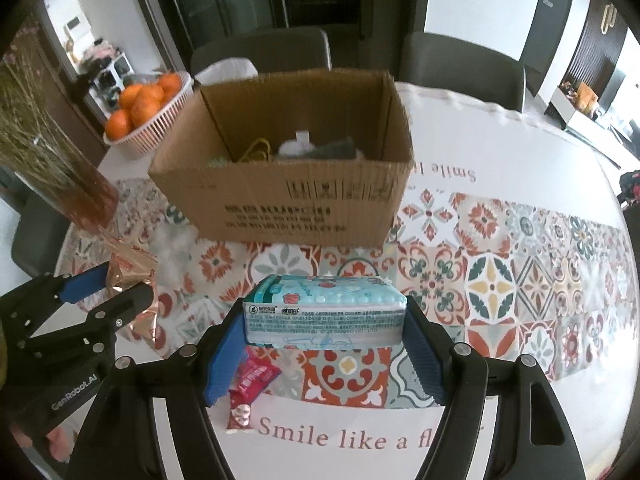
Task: Organize soft objects
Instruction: 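Lift the wipe pack and biscuit bag and carry them over the box, then open both grippers to drop the wipes and biscuits into the box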
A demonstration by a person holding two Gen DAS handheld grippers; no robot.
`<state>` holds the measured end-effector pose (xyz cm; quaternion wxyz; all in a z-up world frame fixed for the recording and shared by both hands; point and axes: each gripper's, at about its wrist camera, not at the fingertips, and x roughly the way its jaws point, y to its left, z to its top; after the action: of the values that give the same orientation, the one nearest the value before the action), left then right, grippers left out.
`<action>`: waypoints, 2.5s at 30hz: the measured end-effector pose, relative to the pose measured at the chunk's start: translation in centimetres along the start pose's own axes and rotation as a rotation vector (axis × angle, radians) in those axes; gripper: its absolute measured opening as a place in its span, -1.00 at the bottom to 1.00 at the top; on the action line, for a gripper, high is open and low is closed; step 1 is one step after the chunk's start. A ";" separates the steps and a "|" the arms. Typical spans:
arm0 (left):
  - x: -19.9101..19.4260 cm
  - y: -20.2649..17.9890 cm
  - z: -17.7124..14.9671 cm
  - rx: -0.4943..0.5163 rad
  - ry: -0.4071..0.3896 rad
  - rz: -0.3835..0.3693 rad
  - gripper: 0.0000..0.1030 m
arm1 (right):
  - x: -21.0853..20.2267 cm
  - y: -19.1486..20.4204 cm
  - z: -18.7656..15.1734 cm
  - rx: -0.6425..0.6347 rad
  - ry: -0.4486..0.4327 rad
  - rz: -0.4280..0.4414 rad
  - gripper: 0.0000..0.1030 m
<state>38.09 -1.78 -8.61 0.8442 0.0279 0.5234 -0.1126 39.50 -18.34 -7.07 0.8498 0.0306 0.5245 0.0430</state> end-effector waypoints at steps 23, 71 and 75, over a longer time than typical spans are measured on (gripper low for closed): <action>-5.7 -0.4 4.9 0.020 -0.184 -0.024 -0.10 | -6.5 0.0 4.8 0.012 -0.227 0.048 0.43; 5.9 1.5 14.0 0.026 -0.021 -0.011 -0.10 | 4.9 -0.8 16.1 0.026 -0.078 0.092 0.43; 6.9 1.3 14.0 0.032 0.001 -0.002 -0.09 | 6.4 -0.7 16.3 0.034 -0.043 0.102 0.44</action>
<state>53.56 -3.91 -8.56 0.8433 0.0410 0.5218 -0.1218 56.94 -18.52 -5.51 0.8569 0.0727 0.5045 0.0768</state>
